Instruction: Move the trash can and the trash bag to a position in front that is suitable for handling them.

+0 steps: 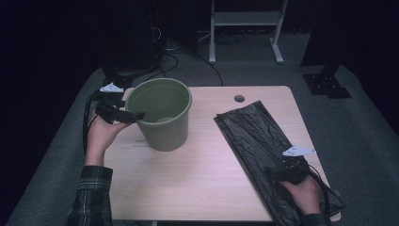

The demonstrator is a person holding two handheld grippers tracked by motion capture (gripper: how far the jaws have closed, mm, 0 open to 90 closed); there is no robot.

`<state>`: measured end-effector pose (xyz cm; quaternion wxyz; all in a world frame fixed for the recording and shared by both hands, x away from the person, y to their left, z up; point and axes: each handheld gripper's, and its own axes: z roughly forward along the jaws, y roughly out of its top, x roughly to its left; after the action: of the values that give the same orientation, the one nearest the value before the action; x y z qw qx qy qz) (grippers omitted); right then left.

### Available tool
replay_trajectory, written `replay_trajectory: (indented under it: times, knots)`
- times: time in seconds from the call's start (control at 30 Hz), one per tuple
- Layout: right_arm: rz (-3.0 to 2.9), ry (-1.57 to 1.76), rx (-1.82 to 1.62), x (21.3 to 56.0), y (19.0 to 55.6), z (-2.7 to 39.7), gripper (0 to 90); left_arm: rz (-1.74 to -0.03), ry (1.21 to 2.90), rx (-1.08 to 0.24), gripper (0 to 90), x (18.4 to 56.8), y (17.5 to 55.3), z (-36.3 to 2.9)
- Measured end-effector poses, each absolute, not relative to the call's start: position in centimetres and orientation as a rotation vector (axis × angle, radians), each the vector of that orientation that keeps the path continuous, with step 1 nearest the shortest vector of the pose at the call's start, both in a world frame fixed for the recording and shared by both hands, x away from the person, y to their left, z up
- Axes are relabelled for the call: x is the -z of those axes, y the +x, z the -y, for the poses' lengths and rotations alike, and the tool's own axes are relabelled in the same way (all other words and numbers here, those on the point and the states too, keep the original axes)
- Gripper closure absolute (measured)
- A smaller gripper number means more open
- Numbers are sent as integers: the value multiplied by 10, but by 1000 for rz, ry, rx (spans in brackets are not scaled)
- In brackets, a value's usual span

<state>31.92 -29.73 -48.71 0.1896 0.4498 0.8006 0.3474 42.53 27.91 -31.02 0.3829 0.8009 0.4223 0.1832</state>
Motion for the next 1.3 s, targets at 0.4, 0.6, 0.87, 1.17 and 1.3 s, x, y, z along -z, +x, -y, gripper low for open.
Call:
replay_trajectory:
  times: [0.4, 0.6, 0.87, 1.17, 1.3]
  knots:
    - [-2250, 1266, -977, 487, 319, 297, 90, -1063, 2070, -431, 0, 312, 423, -269]
    - [-2248, 1266, -977, 487, 319, 297, 90, -1015, 2066, -415, 0, 315, 413, -257]
    - [-2248, 1268, -976, 487, 319, 297, 91, -966, 2079, -392, 0, 316, 401, -244]
    - [-2249, 1267, -975, 487, 319, 297, 91, -914, 2073, -371, 0, 318, 387, -227]
    - [-2248, 1268, -976, 487, 319, 297, 91, -879, 2085, -350, 0, 318, 380, -218]
